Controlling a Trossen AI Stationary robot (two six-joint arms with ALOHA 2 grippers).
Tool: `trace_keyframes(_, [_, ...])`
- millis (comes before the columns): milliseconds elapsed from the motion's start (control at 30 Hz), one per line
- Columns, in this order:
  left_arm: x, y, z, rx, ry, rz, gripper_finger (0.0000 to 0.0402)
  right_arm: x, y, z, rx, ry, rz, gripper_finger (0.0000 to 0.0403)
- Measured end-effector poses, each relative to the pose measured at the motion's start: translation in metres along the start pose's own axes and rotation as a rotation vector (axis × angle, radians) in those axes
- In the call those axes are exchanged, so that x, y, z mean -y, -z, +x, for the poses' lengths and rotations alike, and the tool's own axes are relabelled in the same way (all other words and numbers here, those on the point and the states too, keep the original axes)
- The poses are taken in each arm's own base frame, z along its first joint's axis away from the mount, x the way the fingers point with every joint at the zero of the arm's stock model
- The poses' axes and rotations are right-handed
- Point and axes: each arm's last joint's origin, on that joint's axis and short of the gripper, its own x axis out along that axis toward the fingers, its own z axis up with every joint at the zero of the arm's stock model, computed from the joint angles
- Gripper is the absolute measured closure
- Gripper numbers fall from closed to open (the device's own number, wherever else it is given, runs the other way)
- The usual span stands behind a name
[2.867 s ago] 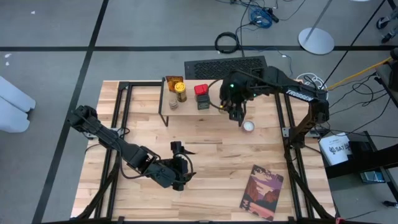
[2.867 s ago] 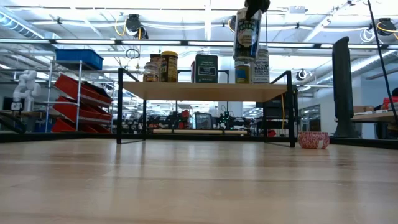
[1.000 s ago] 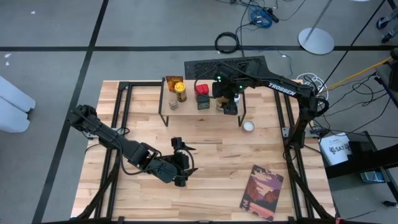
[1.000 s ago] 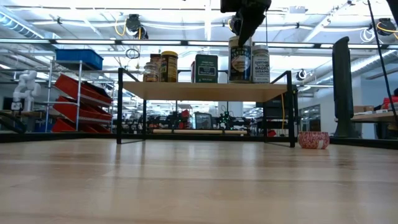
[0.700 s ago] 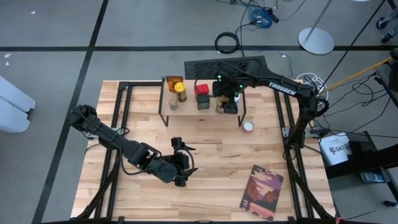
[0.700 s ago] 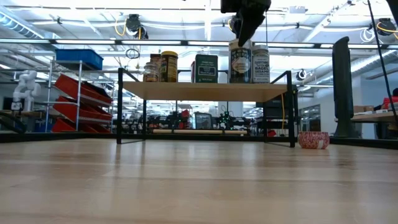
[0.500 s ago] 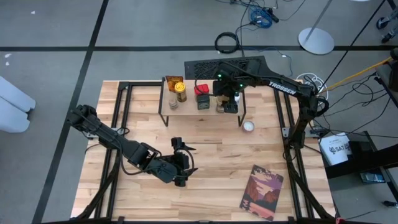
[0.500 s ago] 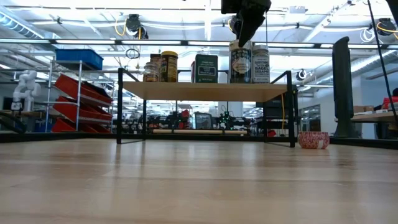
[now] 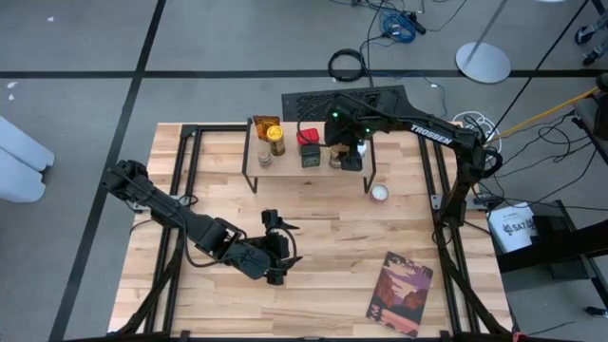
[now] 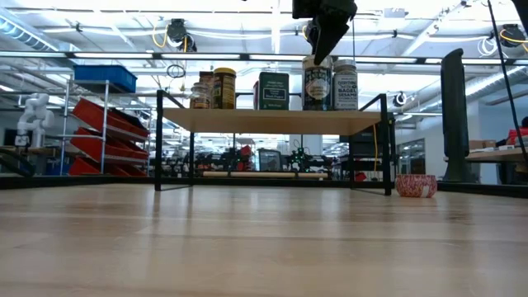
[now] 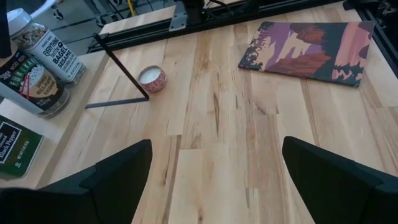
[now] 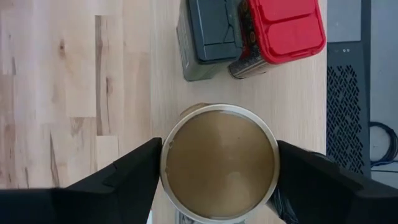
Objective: Shelf spices
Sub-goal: Put the brown spice bottle on the shelf, then return to Home Position
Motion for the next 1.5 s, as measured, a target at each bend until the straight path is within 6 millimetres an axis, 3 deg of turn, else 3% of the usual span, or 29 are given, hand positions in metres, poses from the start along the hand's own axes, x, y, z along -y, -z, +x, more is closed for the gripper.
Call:
trace_keyframes(333, [0.000,0.000,0.000,0.000,0.000,0.000,0.0032,-0.001,0.000,0.000,0.005,-0.017,0.013,0.0110])
trace_keyframes(600, [0.000,0.000,0.000,-0.001,0.000,0.001,0.0032,0.000,0.000,0.000,0.005,-0.013,0.030,0.0076])
trace_keyframes(867, [0.000,0.000,0.000,-0.001,0.000,0.001,0.0032,0.003,0.000,-0.004,0.008,0.014,0.028,0.0071])
trace_keyframes(1300, [-0.001,-0.001,-0.004,0.002,0.008,0.000,0.0032,-0.002,-0.002,-0.055,0.092,0.031,0.069,0.0071])
trace_keyframes(1400, [-0.009,-0.007,-0.022,0.021,-0.008,-0.013,0.0032,-0.009,-0.005,-0.073,0.141,0.040,0.064,0.0071])
trace_keyframes(1500, [-0.024,-0.017,-0.053,0.056,-0.052,-0.075,0.0032,-0.020,-0.004,-0.093,0.171,0.058,0.072,0.0074])
